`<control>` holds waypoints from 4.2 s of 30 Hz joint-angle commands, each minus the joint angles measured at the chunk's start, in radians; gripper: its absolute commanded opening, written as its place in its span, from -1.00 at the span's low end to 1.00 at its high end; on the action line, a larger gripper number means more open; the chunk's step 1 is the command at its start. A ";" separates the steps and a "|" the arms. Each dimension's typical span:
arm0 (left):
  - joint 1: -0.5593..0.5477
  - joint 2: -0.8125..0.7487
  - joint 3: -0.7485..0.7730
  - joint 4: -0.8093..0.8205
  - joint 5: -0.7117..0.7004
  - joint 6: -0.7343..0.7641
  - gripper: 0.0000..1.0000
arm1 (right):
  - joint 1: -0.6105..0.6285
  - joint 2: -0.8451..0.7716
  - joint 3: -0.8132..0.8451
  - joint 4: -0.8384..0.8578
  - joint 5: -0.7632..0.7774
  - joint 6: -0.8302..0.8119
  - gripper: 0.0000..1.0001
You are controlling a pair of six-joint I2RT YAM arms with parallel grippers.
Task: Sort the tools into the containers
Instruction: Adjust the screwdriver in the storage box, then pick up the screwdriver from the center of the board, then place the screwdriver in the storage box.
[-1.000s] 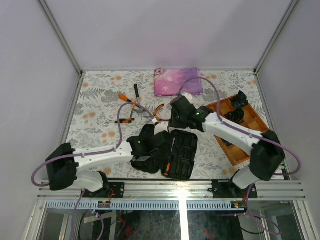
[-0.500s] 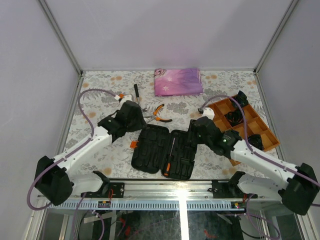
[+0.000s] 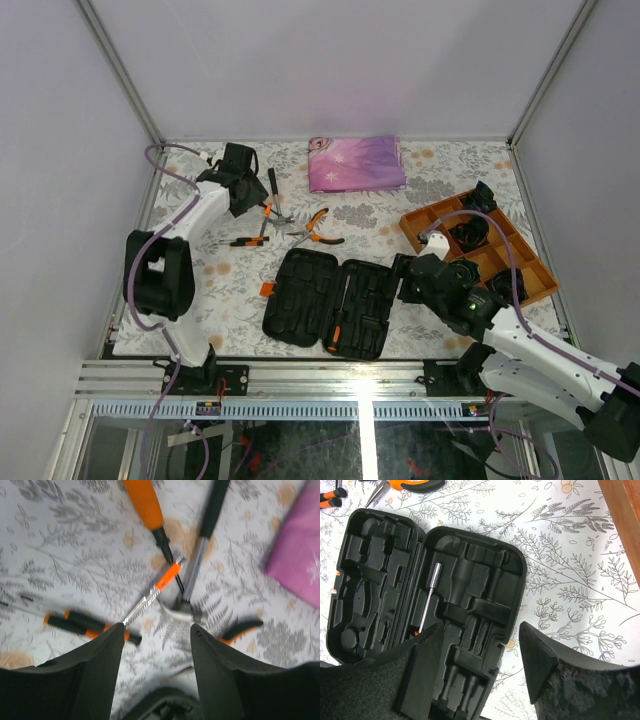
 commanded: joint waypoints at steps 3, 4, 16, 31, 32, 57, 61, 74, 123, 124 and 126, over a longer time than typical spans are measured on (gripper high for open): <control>0.082 0.186 0.170 0.006 -0.005 -0.024 0.11 | 0.005 -0.052 -0.017 -0.017 0.022 0.022 0.38; 0.087 0.216 0.196 0.001 -0.015 -0.018 0.11 | 0.006 -0.055 -0.018 -0.022 0.022 0.023 0.38; 0.155 0.442 0.400 -0.024 -0.023 0.004 0.22 | 0.006 -0.076 -0.034 -0.051 -0.006 0.047 0.39; 0.162 0.585 0.525 -0.081 -0.028 -0.007 0.13 | 0.006 -0.042 -0.041 -0.047 -0.017 0.054 0.40; 0.162 0.589 0.525 -0.083 -0.031 -0.005 0.11 | 0.006 -0.038 -0.041 -0.046 -0.018 0.054 0.40; 0.162 0.226 0.356 0.011 -0.010 0.022 -0.66 | 0.006 -0.107 0.005 -0.088 0.030 0.040 0.40; 0.160 0.096 0.232 0.066 0.016 0.025 -0.66 | 0.006 -0.117 0.028 -0.089 0.055 -0.001 0.41; 0.111 -0.303 -0.096 0.200 0.358 0.091 -0.67 | 0.006 -0.154 0.116 0.118 -0.175 -0.348 0.54; -0.538 -0.790 -0.421 0.320 0.303 0.020 0.21 | 0.145 0.153 0.129 0.521 -0.122 -0.304 -1.00; -0.537 -0.794 -0.411 0.304 0.295 0.024 0.25 | 0.145 0.134 0.119 0.528 -0.114 -0.330 -1.00; -0.539 -0.803 -0.397 0.265 0.279 0.037 0.32 | 0.145 0.099 0.091 0.572 -0.124 -0.409 -1.00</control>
